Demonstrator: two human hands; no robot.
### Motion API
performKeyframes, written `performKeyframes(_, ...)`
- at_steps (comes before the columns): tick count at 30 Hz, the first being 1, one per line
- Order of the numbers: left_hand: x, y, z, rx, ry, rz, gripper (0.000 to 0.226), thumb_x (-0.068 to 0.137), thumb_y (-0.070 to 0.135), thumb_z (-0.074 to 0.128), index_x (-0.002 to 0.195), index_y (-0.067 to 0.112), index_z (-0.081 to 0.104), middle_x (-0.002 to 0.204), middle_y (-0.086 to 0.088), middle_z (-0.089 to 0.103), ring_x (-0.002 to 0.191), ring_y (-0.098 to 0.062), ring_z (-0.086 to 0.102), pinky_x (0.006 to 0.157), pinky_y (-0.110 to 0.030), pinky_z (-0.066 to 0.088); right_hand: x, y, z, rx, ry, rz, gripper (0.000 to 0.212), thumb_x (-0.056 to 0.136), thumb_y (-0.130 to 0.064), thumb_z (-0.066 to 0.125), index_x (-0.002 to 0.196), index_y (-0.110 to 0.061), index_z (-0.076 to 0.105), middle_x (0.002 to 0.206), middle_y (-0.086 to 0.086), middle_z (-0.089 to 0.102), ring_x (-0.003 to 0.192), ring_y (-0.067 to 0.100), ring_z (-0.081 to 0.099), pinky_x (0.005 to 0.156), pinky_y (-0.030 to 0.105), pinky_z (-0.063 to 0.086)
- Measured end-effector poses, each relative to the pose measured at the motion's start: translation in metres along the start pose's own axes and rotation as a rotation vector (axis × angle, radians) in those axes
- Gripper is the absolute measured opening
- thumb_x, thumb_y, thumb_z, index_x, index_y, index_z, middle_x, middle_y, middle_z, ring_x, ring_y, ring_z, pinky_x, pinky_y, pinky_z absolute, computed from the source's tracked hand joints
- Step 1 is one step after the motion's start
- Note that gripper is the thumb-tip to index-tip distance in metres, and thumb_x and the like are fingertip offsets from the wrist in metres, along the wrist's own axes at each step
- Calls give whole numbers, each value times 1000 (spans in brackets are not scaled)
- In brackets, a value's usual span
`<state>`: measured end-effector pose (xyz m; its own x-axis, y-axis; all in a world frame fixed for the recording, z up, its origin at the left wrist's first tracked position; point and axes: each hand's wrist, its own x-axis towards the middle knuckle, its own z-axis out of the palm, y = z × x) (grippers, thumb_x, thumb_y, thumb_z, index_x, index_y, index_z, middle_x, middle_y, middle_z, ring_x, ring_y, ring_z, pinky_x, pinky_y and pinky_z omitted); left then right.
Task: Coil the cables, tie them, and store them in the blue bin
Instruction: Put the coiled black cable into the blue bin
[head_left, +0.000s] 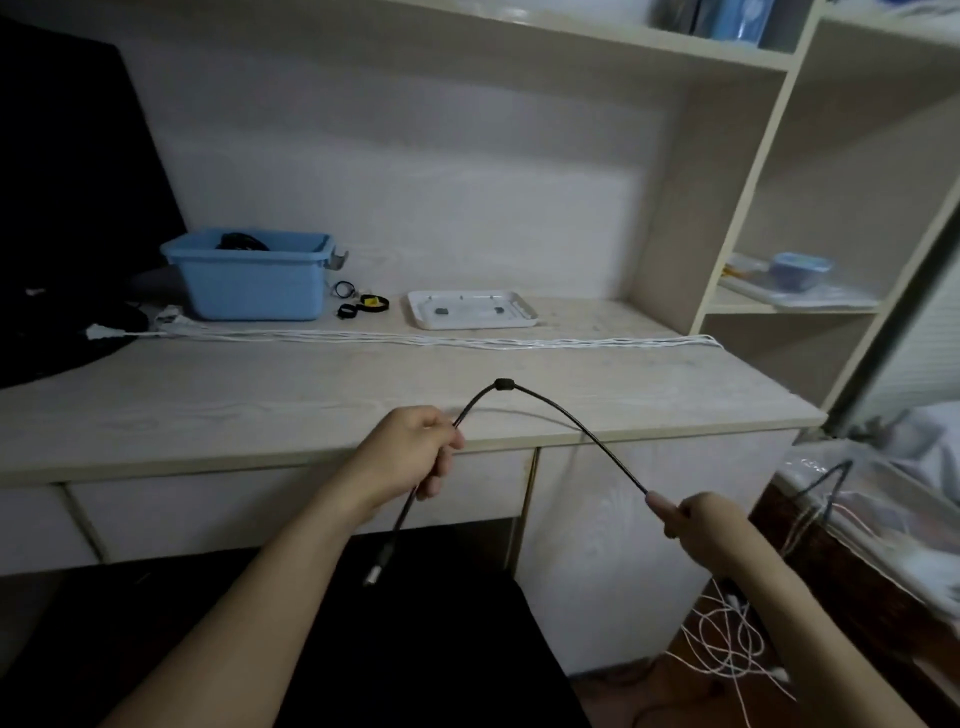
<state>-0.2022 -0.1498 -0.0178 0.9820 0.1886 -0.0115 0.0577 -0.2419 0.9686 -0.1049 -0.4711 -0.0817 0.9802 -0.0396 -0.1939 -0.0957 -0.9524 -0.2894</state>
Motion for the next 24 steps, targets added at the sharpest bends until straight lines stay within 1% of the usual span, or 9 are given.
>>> performKeyframes(3,-19,-10,15,-54,-61,104,20,105,15,41,94,5,54,54,-3,49,36,-21,45,41,-23,36,-21,-6,22,346,-234,-49,46,100,-45,49,94,-3,67,65,3,58,48,14,43,48,24,35)
performKeyframes(5,-30,-19,25,-132,-106,114,20,106,20,40,101,7,54,52,-2,42,31,-18,37,37,-20,30,-30,-13,30,338,-301,-158,38,98,-43,55,103,-6,61,77,2,66,56,13,55,55,26,44)
performKeyframes(7,-39,-32,35,-214,-142,72,22,106,23,40,105,8,56,54,-2,34,33,-12,25,37,-17,19,-37,-18,39,326,-288,-241,32,95,-43,61,113,-18,52,90,-1,70,71,10,66,64,23,49)
performKeyframes(10,-51,-52,44,-230,-177,-12,31,104,27,44,100,1,61,55,-5,30,35,-10,21,39,-21,13,-51,-28,50,663,-177,-292,38,89,-28,73,120,-18,53,94,1,71,82,14,71,71,29,54)
performKeyframes(13,-59,-67,56,-147,-171,-125,41,103,34,46,85,0,62,51,-3,34,35,-10,24,37,-20,16,-69,-40,62,852,-71,-385,24,85,-6,75,105,-15,65,78,0,66,66,9,64,63,24,50)
performKeyframes(14,-60,-71,60,-179,-148,-157,42,103,35,47,80,2,60,50,-3,34,34,-10,25,38,-20,16,-75,-45,67,856,-88,-427,10,88,-6,73,92,-13,66,69,-4,62,59,6,58,60,21,45)
performKeyframes(15,-62,-75,65,-246,-124,-192,40,103,34,47,78,4,57,50,-2,33,34,-10,25,39,-20,15,-83,-48,73,855,-146,-468,11,91,-7,69,82,-9,64,63,-6,58,54,4,51,57,19,41)
performKeyframes(19,-65,-88,71,-414,-118,-311,38,103,34,47,78,7,55,51,-1,36,38,-13,31,39,-22,20,-92,-54,78,932,-320,-580,18,94,-3,63,76,-1,62,55,-12,54,50,-3,47,53,11,37)
performKeyframes(24,-75,-107,63,-461,-304,-394,37,100,39,48,75,12,51,53,2,26,39,-10,22,39,-23,14,-73,-40,84,1093,-24,-397,10,87,-11,74,80,-4,72,57,-13,61,51,-3,52,51,11,40)
